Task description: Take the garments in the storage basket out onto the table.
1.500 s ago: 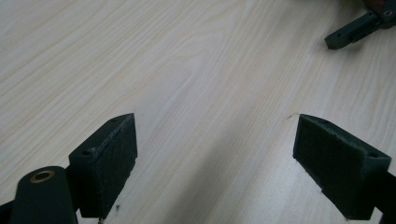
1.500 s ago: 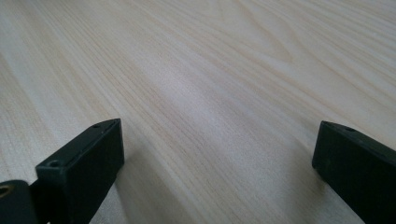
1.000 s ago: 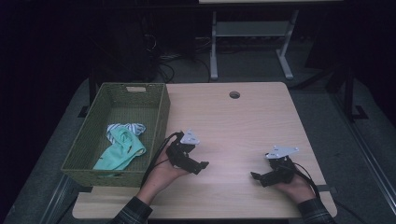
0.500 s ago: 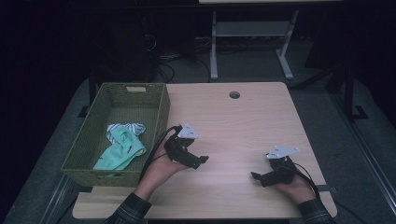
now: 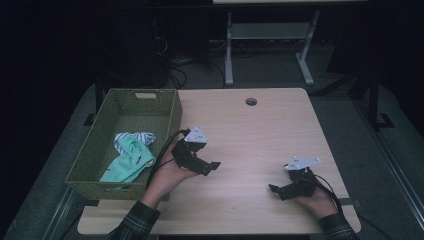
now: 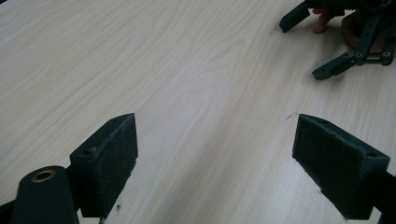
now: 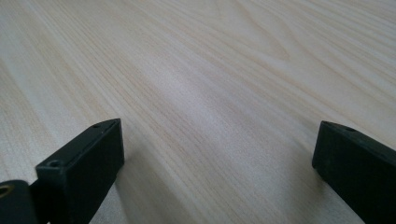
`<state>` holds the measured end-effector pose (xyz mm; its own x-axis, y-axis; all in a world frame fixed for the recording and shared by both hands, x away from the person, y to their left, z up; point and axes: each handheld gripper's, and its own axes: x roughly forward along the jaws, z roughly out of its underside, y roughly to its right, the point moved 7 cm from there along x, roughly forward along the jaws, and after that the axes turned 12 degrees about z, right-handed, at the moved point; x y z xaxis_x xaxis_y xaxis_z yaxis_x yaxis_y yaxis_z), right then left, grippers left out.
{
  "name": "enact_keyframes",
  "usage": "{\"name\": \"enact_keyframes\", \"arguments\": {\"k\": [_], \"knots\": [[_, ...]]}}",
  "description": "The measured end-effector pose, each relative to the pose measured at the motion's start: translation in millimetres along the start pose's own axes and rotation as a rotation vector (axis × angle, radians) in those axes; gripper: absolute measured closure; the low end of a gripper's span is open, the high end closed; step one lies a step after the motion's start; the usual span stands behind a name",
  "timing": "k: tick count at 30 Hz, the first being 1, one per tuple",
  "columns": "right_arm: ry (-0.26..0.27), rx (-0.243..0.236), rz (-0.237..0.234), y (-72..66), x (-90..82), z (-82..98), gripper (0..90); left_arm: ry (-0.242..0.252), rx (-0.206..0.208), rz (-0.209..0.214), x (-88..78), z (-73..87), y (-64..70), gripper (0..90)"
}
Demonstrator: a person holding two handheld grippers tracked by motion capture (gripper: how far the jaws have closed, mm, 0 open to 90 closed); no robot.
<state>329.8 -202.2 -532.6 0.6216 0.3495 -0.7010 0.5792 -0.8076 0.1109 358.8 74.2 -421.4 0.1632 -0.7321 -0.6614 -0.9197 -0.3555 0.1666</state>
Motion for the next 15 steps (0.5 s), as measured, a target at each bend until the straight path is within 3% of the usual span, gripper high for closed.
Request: {"name": "enact_keyframes", "arguments": {"k": [6,15], "knots": [[0.0,0.0,0.0,0.0,0.0,0.0,2.0,0.029,0.026,0.003,-9.1,-7.4,-2.1,13.7],[0.0,0.0,0.0,0.0,0.0,0.0,2.0,0.046,0.019,-0.021,-21.5,-4.8,-9.2,13.8]]}}
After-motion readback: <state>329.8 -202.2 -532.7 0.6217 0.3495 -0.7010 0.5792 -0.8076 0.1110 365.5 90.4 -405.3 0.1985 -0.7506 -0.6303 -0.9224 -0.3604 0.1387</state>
